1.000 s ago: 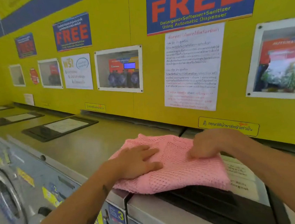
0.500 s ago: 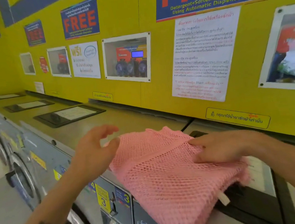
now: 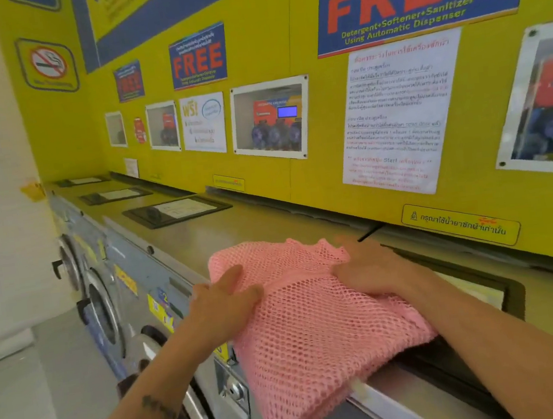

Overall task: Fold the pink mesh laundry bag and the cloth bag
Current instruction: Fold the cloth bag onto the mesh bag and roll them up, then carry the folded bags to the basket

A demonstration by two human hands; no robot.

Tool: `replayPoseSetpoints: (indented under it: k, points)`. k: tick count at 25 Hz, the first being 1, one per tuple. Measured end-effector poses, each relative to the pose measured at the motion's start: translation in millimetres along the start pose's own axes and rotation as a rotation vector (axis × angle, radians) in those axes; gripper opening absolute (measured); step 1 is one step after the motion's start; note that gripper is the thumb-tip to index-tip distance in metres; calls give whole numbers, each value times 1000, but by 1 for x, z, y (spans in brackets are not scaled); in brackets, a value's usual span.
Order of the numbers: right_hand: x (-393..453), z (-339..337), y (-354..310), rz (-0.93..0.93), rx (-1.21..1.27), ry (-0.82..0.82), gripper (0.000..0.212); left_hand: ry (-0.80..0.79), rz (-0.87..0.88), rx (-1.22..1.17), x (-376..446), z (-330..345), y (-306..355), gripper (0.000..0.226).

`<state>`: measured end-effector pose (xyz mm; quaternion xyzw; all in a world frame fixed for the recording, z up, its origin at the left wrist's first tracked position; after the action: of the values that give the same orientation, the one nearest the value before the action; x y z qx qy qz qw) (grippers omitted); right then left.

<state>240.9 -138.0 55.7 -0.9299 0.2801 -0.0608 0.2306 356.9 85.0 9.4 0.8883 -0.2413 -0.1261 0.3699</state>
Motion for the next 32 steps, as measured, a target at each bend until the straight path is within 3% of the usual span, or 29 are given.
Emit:
replayPoseSetpoints:
  k: [3, 6, 10, 14, 21, 27, 32]
  points:
    - [-14, 10, -12, -103, 13, -89, 82, 36, -58, -76, -24, 5, -1, 77]
    - [-27, 17, -19, -140, 39, -148, 84, 184, -37, -215, -51, 1, -2, 71]
    - [-58, 24, -41, -324, 134, -131, 71, 380, -44, -337, -93, -2, -10, 62]
    - [-86, 41, -67, -481, 299, -133, 65, 470, -90, -393, -132, -7, -28, 61]
    - [-134, 101, -125, -547, 418, -127, 69, 509, -143, -377, -190, -62, -92, 60]
    - [-184, 270, -153, -500, 467, -175, 69, 429, -186, -186, -244, -68, -246, 62]
    - [-244, 466, -159, -391, 518, -417, 72, 234, -311, -78, -299, -41, -426, 64]
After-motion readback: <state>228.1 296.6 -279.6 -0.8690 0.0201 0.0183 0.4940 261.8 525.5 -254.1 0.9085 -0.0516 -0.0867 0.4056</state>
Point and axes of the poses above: each hand's wrist, its own x-axis towards the middle knuckle, its own z-axis out of the palm, y = z × x, the point moved 5 cm from there along x, towards the middle knuckle, and after that the axes turned 6 degrees about x, right-handed, at the moved point
